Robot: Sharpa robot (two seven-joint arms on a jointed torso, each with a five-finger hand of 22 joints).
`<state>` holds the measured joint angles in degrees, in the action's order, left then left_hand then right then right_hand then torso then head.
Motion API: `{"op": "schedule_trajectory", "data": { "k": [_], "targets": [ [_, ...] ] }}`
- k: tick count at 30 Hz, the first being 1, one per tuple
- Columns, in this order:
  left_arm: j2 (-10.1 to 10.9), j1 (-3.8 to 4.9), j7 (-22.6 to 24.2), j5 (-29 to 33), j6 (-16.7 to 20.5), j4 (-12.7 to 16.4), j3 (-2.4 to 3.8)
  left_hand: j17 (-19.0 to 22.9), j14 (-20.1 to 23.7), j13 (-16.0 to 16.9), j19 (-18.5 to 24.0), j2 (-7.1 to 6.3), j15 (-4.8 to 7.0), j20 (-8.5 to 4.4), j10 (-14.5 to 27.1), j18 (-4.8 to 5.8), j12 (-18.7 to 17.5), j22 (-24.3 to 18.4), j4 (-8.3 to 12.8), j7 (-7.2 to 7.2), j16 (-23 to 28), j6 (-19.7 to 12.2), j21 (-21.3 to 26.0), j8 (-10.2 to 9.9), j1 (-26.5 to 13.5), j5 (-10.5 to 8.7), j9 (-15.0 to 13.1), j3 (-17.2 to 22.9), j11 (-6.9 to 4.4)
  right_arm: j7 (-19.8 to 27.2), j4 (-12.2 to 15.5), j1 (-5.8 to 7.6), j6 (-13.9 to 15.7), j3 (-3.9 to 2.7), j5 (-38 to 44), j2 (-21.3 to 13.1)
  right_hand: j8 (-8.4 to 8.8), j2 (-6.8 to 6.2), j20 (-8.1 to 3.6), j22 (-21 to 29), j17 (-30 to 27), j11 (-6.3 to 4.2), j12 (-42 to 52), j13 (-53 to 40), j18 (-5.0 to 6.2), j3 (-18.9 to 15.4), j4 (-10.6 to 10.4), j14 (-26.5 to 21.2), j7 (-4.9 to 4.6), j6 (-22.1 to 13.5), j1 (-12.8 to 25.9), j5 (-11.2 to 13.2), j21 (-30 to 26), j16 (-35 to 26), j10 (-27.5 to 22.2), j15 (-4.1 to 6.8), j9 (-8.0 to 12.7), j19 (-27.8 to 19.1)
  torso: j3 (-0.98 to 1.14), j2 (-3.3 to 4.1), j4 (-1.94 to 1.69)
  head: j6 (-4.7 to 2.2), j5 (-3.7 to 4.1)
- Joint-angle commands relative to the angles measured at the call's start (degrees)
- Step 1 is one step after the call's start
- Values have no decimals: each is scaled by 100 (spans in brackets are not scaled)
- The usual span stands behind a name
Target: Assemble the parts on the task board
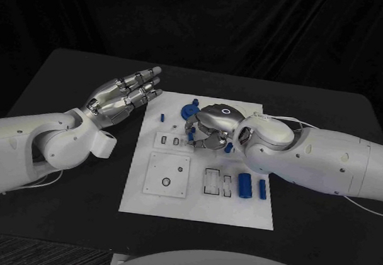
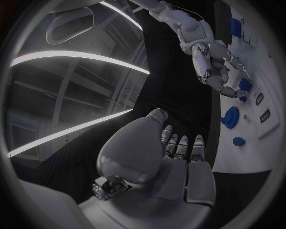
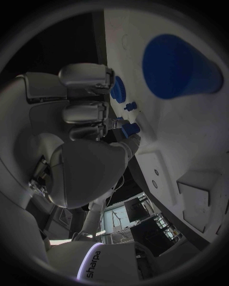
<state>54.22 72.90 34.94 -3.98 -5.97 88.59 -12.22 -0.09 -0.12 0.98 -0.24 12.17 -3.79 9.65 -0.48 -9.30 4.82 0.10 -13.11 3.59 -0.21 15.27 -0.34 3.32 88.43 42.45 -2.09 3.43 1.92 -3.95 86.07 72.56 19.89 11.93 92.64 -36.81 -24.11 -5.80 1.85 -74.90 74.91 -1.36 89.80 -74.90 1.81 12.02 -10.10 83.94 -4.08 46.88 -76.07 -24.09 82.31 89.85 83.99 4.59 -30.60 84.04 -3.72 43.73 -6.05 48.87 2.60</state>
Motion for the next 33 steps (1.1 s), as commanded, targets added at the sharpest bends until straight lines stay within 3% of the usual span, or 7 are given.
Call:
{"op": "schedule_trajectory", "data": {
  "k": [1,33],
  "targets": [
    [-14,-10,64,-12,-86,1,5,8,11,-1,8,-17,-45,49,2,-62,2,2,3,13,18,-43,21,14,36,31,0,36,29,-68,-27,-20,-80,-3,15,14,22,9,32,-1239,1509,48,20,-1510,21,10,37,606,-10,-40,-52,24,-34,15,601,-48,10,171,-1,3,-6,-3,4],
    [-31,-17,83,-12,-100,-17,5,8,11,-1,8,-16,-47,50,3,-61,2,2,7,14,19,-40,22,14,32,33,-1,55,32,-105,-124,-65,-294,-3,15,63,370,-26,79,-1218,1509,83,20,-1510,39,4,113,606,-44,-241,-11,291,-113,15,601,-84,272,135,-2,3,-2,29,6]
  ]
}}
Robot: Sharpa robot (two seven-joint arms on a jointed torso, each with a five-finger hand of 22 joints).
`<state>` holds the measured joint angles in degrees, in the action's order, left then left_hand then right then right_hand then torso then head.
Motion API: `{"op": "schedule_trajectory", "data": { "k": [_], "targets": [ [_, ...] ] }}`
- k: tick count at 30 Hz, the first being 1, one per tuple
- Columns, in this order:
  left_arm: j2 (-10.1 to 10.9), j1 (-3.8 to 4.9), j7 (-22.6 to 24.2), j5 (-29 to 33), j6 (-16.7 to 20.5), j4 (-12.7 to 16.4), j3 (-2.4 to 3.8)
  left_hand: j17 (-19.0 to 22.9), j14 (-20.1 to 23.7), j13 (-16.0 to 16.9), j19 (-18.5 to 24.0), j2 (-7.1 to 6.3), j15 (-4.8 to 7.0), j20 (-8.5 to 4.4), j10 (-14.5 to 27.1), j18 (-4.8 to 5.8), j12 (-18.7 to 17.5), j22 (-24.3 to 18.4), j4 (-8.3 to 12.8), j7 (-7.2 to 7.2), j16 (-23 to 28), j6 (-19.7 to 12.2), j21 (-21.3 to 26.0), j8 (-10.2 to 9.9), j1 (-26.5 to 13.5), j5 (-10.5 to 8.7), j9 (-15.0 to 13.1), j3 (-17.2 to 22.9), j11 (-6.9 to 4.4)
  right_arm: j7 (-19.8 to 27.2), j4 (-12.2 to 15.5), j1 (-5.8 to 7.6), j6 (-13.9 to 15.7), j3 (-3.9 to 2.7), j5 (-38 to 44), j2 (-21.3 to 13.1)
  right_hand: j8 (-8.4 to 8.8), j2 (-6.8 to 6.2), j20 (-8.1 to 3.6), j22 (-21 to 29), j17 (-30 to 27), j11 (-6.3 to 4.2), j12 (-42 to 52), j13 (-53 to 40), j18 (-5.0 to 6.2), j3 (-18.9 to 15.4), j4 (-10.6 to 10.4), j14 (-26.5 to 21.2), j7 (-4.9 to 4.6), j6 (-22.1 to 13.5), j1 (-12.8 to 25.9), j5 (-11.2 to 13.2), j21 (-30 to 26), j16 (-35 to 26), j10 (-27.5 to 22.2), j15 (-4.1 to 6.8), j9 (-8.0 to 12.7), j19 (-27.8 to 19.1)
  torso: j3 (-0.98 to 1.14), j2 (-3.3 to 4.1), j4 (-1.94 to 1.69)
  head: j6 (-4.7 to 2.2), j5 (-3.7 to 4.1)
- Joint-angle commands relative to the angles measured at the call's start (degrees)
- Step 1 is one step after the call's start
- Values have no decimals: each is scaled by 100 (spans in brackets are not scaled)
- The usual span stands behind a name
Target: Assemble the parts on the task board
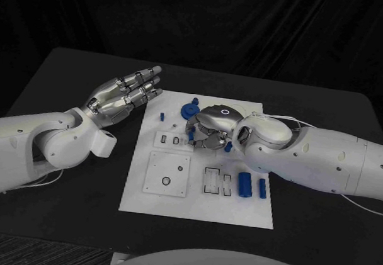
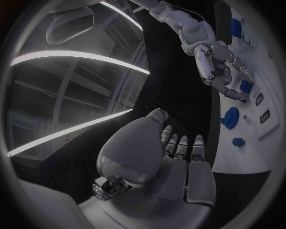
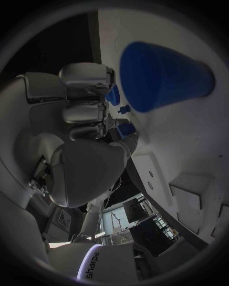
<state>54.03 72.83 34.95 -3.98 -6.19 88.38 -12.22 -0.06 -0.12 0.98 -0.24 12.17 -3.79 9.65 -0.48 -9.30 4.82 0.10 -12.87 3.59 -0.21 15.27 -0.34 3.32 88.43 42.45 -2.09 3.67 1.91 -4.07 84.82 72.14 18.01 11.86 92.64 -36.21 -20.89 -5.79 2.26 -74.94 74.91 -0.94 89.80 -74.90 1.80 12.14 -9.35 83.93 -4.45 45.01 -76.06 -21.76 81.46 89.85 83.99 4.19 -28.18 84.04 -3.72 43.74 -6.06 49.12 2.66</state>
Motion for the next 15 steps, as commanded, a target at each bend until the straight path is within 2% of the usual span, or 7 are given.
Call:
{"op": "schedule_trajectory", "data": {
  "k": [1,2,5,6,10,11,15],
  "targets": [
    [-12,-10,82,-12,-78,3,5,5,11,-1,8,-16,-47,50,2,-61,2,2,-17,15,19,-40,22,14,32,33,-1,31,32,-92,0,-24,-112,3,16,3,79,-28,41,-1214,1509,46,20,-1510,40,-11,41,607,-8,-69,-4,91,-30,15,601,-44,51,135,-2,3,-1,4,1],
    [-12,-10,82,-12,-77,3,5,5,11,-1,8,-16,-47,50,2,-61,2,2,-17,15,19,-40,22,14,32,33,-1,31,32,-91,0,-24,-116,3,16,3,108,-28,42,-1214,1509,46,20,-1510,40,-13,43,607,-12,-85,1,116,-31,15,601,-47,71,135,-1,3,0,4,0],
    [-12,-10,80,-12,-78,1,5,5,11,-1,8,-16,-47,50,2,-61,2,2,-17,15,19,-40,22,14,32,33,-1,31,32,-88,-1,-24,-125,3,16,1,353,-51,51,-1210,1509,53,20,-1510,44,-58,35,607,-16,-268,59,410,-51,15,601,-54,219,128,0,3,2,10,-1],
    [-12,-11,79,-12,-79,1,5,5,11,-1,8,-16,-47,50,2,-61,2,2,-17,15,19,-40,22,14,32,33,-1,31,32,-85,-1,-24,-126,3,16,0,487,-64,53,-1210,1509,53,20,-1510,44,-96,31,607,-17,-359,87,589,-54,15,601,-56,310,128,0,3,2,10,-1],
    [-9,-11,78,-12,-80,1,5,5,11,-1,8,-16,-47,50,2,-61,2,2,-17,15,19,-40,22,14,32,33,-1,31,32,-55,-1,-24,-92,3,16,-4,720,-75,51,-1209,1509,46,20,-1510,45,-214,1,607,-5,-458,159,907,-64,15,601,-52,498,129,0,4,1,15,5],
    [-8,-11,78,-12,-79,1,5,5,11,-1,8,-16,-47,50,2,-61,2,2,-17,15,19,-40,22,14,32,33,-1,31,32,-44,1,-24,-76,3,16,-8,817,-86,48,-1209,1509,41,20,-1510,45,-284,-35,607,0,-515,202,1071,-66,15,601,-47,584,130,0,4,1,15,5],
    [1,-11,77,-12,-74,0,5,5,11,-1,8,-16,-47,50,2,-61,2,2,-17,15,19,-40,22,14,32,33,-1,31,32,1,22,-24,-20,3,16,-28,971,-145,38,-1206,1509,25,20,-1510,48,-430,-151,607,21,-608,282,1366,-82,15,601,-35,748,125,1,3,0,20,1]
  ]
}}
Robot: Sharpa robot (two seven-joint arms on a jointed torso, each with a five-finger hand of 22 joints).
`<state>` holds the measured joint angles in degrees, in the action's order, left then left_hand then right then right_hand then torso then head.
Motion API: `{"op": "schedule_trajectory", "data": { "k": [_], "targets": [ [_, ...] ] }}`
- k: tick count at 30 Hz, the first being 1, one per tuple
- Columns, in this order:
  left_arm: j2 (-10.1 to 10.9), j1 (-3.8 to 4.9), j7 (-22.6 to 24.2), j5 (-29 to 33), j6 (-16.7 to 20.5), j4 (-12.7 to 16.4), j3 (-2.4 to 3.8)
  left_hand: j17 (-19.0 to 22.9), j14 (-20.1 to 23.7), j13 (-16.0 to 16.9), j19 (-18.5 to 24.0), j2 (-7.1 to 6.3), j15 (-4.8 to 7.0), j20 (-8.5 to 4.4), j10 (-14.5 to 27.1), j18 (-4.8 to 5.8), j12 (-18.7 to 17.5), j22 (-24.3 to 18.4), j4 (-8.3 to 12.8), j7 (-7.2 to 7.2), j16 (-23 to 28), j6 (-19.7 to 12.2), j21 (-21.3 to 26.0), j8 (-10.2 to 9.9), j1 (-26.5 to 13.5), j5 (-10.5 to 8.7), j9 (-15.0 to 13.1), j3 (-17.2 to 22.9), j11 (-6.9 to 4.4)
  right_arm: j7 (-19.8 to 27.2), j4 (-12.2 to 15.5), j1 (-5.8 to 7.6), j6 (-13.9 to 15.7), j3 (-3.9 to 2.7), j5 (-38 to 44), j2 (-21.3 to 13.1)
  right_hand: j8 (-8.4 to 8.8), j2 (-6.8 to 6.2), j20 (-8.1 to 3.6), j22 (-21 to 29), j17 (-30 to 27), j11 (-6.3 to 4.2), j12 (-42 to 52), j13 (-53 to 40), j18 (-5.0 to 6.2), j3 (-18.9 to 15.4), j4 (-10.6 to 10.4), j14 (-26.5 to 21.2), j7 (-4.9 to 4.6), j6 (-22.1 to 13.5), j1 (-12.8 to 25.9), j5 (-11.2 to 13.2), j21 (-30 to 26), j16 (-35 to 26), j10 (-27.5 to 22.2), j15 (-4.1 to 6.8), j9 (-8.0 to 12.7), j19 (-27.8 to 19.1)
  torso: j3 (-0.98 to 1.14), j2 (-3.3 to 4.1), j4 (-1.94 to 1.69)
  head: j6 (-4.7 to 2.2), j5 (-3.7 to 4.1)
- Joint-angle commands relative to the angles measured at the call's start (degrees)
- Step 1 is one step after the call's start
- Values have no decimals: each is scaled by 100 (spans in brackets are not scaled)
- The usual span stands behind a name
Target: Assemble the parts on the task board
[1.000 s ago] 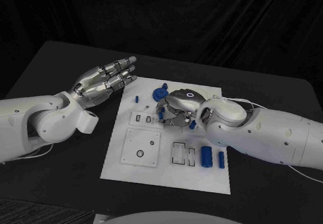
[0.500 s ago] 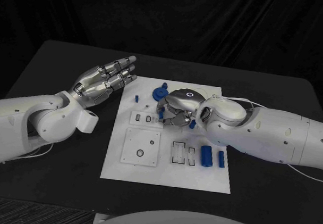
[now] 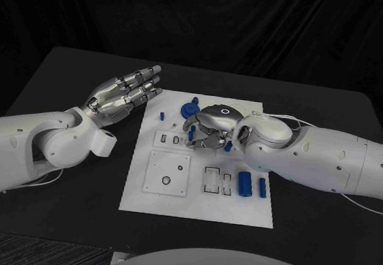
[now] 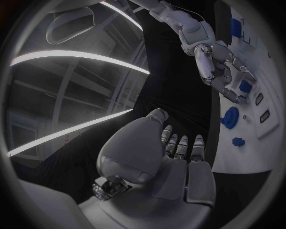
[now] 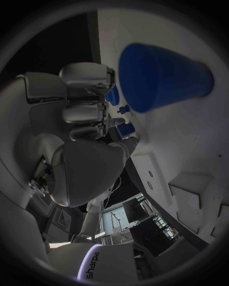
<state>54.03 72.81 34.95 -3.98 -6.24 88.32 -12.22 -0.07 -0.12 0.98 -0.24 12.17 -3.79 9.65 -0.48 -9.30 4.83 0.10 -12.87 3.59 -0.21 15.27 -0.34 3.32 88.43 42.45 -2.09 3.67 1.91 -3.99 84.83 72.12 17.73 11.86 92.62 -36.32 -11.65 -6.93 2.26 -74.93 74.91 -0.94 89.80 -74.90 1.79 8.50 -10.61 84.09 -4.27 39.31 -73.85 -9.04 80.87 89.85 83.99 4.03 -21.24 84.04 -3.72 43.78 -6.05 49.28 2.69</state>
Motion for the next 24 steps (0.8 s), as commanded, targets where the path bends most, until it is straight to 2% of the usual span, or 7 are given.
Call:
{"op": "schedule_trajectory", "data": {
  "k": [1,4,10,14,16,20,24],
  "targets": [
    [3,-9,77,-12,-68,6,5,5,11,-1,8,-16,-47,50,2,-61,2,2,-17,14,19,-39,22,14,32,33,-1,31,32,3,29,-21,23,3,18,-24,91,-74,30,-1207,1509,20,20,-1510,50,-121,-98,591,6,-64,95,224,-26,15,601,-21,107,125,1,-2,1,11,-8],
    [10,-9,74,-12,-64,7,5,5,11,-1,8,-16,-47,50,2,-61,2,2,-17,14,19,-39,22,14,32,33,-1,31,32,35,53,-21,77,3,18,-41,142,-154,27,-1204,1509,14,20,-1510,51,-205,-254,591,16,-57,115,407,-36,15,601,-8,199,122,1,0,3,16,-11],
    [20,-9,72,-12,-58,11,5,5,11,-1,7,-17,-48,51,3,-60,2,3,-10,18,18,-43,21,14,27,33,-1,56,34,84,92,-20,173,3,18,-69,212,-235,19,-1190,1509,0,20,-1510,61,-257,-414,591,32,-105,67,465,-85,15,601,0,299,99,1,0,3,29,-18],
    [35,-9,91,-12,-38,26,5,5,11,1,5,-34,-43,49,2,-62,11,4,4,18,18,-36,19,16,28,32,-2,69,34,172,160,-14,429,2,18,-117,258,-380,11,-1170,1509,-5,20,-1510,76,-368,-620,591,34,-104,58,589,-155,15,601,8,406,66,-1,2,3,41,-30],
    [43,-9,102,-12,-17,33,5,6,11,2,2,-58,-29,45,1,-66,19,6,28,19,20,-24,17,20,33,34,-4,90,34,240,236,21,668,2,18,-172,264,-386,10,-1157,1509,-5,20,-1510,85,-417,-633,591,34,-85,176,594,-198,15,601,8,441,45,0,6,3,35,-37],
    [68,-9,140,-12,32,54,5,7,12,6,-3,-146,22,23,-3,-85,39,10,84,21,21,-1,13,30,28,18,-8,131,36,406,466,202,1213,1,17,-340,269,-345,23,-1091,1509,15,20,-1510,132,-416,-632,591,15,-47,340,577,-419,15,601,-11,502,-70,3,5,1,49,-51],
    [88,-8,177,-12,92,66,5,7,12,7,-5,-199,42,14,-4,-92,47,11,104,13,21,-10,12,28,14,4,-6,135,34,515,756,506,1575,1,17,-601,271,-331,33,-1079,1509,18,20,-1510,140,-412,-634,591,18,-27,449,577,-466,15,601,-18,537,-99,3,7,-1,48,-51]
  ]
}}
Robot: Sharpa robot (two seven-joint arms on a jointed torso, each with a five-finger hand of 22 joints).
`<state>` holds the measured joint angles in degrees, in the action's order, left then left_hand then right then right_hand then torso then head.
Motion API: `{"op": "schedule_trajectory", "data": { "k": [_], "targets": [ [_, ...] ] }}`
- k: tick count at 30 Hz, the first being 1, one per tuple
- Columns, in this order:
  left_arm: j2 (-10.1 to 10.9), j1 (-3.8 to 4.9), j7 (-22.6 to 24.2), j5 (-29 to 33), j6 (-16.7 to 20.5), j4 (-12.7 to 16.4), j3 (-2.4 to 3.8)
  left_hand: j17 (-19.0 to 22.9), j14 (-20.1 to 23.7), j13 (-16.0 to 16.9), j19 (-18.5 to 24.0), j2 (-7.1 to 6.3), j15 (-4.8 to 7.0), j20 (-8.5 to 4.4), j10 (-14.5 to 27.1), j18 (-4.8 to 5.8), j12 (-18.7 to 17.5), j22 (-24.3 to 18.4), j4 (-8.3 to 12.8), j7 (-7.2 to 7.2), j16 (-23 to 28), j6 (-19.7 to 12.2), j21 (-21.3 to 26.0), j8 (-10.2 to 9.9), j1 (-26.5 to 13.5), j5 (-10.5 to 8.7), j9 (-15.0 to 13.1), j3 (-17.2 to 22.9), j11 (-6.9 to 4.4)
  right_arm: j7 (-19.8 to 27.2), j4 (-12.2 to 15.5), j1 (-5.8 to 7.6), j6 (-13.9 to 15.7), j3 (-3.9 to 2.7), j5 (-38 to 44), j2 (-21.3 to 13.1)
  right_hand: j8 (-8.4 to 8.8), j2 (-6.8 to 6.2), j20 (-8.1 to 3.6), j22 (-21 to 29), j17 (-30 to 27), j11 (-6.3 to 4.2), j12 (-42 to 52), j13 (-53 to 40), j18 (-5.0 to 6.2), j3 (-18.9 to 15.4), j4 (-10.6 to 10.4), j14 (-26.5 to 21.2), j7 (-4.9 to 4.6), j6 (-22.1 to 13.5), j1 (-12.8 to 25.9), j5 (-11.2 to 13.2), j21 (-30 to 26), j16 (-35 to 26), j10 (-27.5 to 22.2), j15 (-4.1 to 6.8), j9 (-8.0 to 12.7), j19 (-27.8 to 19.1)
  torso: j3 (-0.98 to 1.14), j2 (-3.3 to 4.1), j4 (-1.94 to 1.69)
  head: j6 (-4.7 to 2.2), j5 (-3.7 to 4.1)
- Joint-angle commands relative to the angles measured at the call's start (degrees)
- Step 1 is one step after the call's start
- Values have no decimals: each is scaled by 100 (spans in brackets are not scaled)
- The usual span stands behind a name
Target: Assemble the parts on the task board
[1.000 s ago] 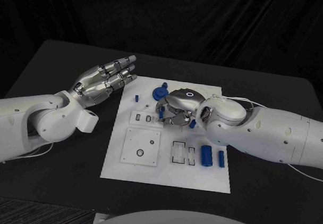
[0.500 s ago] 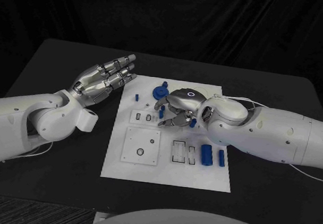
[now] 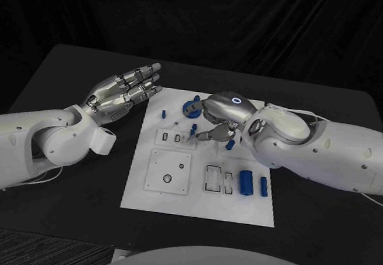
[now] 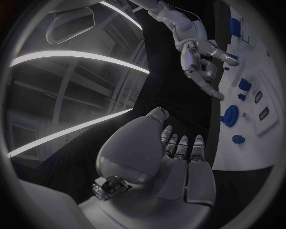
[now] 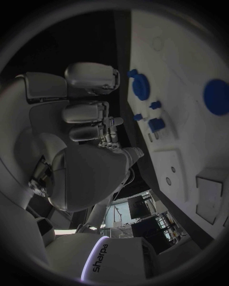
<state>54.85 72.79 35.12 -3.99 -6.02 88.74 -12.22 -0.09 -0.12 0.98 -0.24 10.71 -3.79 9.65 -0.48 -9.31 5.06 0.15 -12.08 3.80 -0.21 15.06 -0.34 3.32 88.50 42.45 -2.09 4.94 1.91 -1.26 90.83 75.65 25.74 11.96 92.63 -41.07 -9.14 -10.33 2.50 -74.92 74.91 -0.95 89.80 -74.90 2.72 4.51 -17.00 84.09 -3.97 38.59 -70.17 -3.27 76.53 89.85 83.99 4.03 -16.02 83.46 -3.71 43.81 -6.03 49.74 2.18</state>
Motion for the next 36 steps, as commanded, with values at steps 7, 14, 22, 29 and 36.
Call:
{"op": "schedule_trajectory", "data": {
  "k": [7,14,22,29,36],
  "targets": [
    [42,-5,313,-514,326,59,6,5,9,15,-18,-219,47,25,-17,-102,94,13,-112,-28,13,20,3,35,-142,-515,-6,-32,66,252,626,683,976,-9,-177,-716,-31,46,13,-1071,1509,21,20,-1510,56,-47,2,591,-18,206,550,29,-91,15,601,-20,84,-72,6,0,-6,-10,-1],
    [122,46,494,-1510,919,199,8,-327,-758,206,-469,-402,-161,170,-574,-89,1464,199,-449,-169,-730,199,-285,77,-160,-1770,-21,-283,499,280,904,943,943,-8,-1000,-1314,-451,445,55,-1117,1509,92,20,-1510,24,81,19,591,-110,894,680,-197,41,15,601,-71,-73,14,9,-7,-3,-85,-29],
    [231,280,438,-2753,2025,391,10,-2086,-3779,1771,-3926,-460,-451,418,-2446,-79,5091,1467,-445,110,-4512,1127,-2749,293,-1188,-3242,-124,-1292,869,180,1139,999,911,-8,-1320,-1667,-516,591,61,-1163,1509,91,20,-1510,-9,46,18,591,-109,976,778,-435,201,15,601,-71,-91,105,22,-16,22,-102,-15],
    [95,660,-320,-3794,2545,362,11,-8991,-8988,8433,-7821,-323,70,-131,-8465,699,8427,7906,-446,477,-8979,2892,-8486,884,-926,-2965,-376,-1518,320,231,1162,1028,1144,-8,-1370,-1818,-570,813,48,-1188,1509,75,20,-1510,-27,64,43,591,-93,1054,767,-995,294,15,601,-58,-100,157,58,-11,53,-177,6],
    [-57,987,-2338,-4922,1958,436,12,-8991,-8988,8902,-8976,-204,220,-155,-8952,931,8494,8985,-447,355,-8979,3890,-8966,1513,-1698,-3385,-765,-1874,199,124,1144,1058,1074,-7,-1381,-1919,-558,872,39,-1198,1509,67,20,-1510,-34,82,45,591,-87,1038,684,-1220,331,15,601,-49,-86,175,209,-26,167,-232,-39]
  ]
}}
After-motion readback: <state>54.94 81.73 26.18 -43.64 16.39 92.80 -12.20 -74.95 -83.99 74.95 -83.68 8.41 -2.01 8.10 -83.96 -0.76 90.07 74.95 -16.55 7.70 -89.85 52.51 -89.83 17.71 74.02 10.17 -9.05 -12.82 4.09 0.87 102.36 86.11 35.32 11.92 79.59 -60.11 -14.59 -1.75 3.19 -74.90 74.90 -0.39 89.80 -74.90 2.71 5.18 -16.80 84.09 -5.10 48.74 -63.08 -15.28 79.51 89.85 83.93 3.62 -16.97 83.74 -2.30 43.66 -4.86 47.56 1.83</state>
